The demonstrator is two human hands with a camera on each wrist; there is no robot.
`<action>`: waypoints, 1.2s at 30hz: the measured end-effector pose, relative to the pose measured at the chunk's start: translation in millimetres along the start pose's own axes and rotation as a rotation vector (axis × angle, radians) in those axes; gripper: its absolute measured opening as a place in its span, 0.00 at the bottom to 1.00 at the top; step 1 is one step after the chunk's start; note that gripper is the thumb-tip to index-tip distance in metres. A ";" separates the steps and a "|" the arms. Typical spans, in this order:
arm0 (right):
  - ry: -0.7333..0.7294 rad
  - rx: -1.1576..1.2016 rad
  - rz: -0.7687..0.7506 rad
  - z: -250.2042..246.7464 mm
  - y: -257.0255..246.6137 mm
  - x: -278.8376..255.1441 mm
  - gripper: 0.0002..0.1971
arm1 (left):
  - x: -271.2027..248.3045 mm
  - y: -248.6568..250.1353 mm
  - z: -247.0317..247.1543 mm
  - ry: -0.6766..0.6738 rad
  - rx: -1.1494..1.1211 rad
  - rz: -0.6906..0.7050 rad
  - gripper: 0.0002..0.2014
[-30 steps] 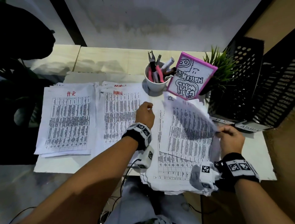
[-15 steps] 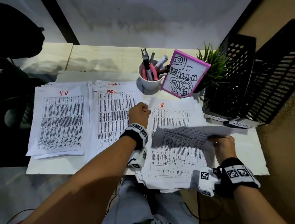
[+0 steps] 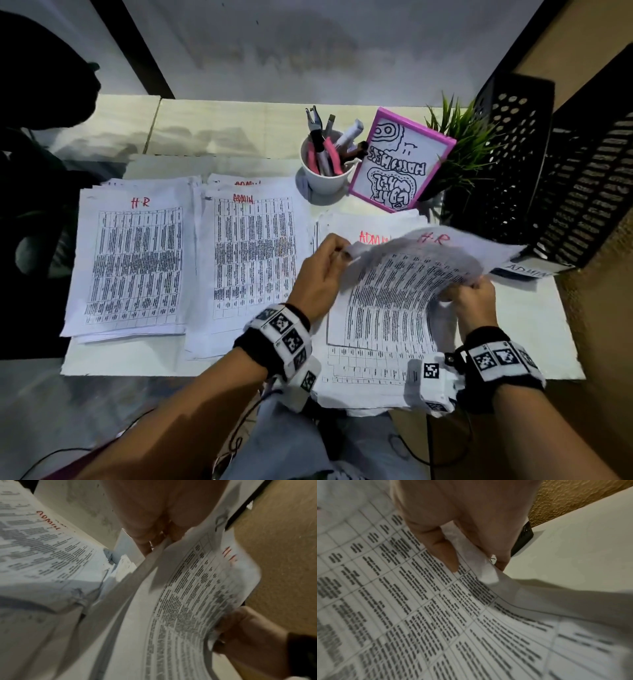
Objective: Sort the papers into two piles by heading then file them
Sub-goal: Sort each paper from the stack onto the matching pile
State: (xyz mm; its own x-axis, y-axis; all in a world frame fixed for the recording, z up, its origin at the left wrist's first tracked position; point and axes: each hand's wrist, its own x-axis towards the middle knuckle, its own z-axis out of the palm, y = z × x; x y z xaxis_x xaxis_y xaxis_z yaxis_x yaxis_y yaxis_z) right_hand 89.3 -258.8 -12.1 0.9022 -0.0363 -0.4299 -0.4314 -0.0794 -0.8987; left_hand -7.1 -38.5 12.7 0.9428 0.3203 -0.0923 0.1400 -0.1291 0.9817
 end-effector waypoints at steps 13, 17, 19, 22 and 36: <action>0.080 -0.038 0.075 -24.5 15.5 15.6 0.24 | -21.3 1.4 -8.6 -0.235 -0.346 -0.346 0.21; 0.021 -0.019 0.035 -11.1 1.5 13.4 0.08 | -30.4 -8.5 -5.9 -0.115 -0.158 -0.325 0.16; -0.055 0.006 0.005 4.3 -4.4 12.5 0.09 | -27.7 -9.2 -13.8 0.076 -0.130 -0.297 0.08; -0.180 0.070 -0.032 28.0 -14.0 12.9 0.08 | -18.8 -4.1 -53.7 0.284 -0.144 -0.306 0.11; 0.217 -0.896 0.041 39.1 22.1 40.7 0.31 | -50.7 -91.3 -331.2 0.854 0.326 -0.523 0.10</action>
State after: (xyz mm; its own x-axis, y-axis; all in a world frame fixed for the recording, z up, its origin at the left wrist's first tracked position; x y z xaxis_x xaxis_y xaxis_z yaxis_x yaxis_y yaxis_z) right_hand 116.4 -223.1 -52.9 0.9056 -0.2353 -0.3529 -0.3828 -0.8118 -0.4409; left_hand -167.9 267.9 -17.0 0.2326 0.9475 -0.2194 0.6622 0.0110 0.7493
